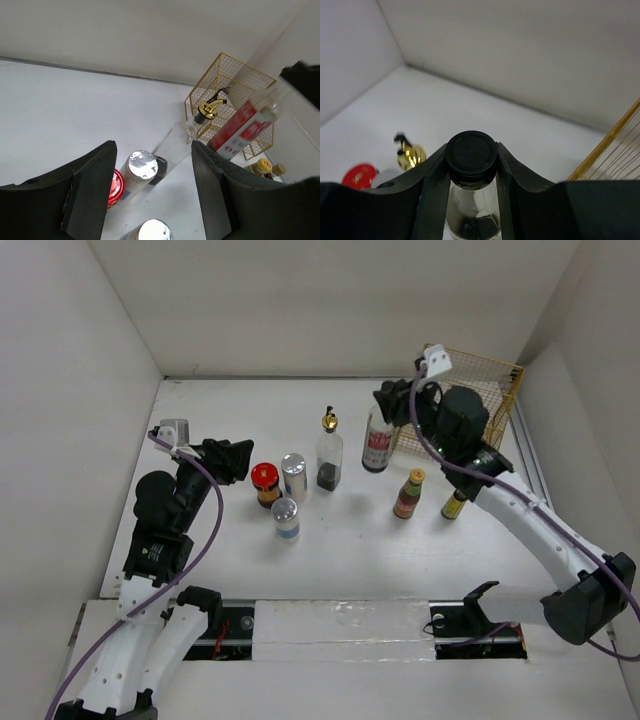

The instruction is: Organize the condiment bottles

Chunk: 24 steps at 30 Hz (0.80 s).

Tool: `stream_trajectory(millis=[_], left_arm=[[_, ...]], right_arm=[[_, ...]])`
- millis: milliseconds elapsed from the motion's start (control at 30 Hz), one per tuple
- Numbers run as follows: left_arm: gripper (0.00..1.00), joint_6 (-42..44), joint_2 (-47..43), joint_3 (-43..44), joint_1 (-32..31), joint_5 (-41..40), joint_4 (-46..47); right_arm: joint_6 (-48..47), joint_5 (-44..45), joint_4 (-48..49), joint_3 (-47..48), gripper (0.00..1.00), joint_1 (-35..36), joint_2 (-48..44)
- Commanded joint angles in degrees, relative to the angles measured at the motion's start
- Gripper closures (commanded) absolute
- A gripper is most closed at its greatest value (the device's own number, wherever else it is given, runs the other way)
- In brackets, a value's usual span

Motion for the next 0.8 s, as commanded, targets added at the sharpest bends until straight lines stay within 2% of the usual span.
stream_trajectory(millis=[0, 200, 367, 633, 767], left_arm=[[0.43, -0.3, -0.4, 0.4, 0.1, 1.0, 2.7], [0.43, -0.3, -1.5, 0.4, 0.1, 1.0, 2.7], [0.43, -0.3, -1.5, -0.1, 0.1, 1.0, 2.7], [0.43, -0.3, -1.0, -0.1, 0.1, 1.0, 3.2], [0.43, -0.3, -0.4, -0.1, 0.1, 1.0, 3.2]], right_arm=[[0.5, -1.7, 10.3, 11.6, 0.98, -3.5, -1.2], [0.5, -3.6, 8.4, 23.6, 0.99, -12.2, 6.5], [0.0, -1.5, 8.4, 31.5, 1.0, -18.4, 13.4], [-0.7, -2.4, 5.0, 48.0, 1.0, -24.0, 25.4], [-1.2, -2.4, 3.9, 51.3, 1.0, -25.6, 27.1]])
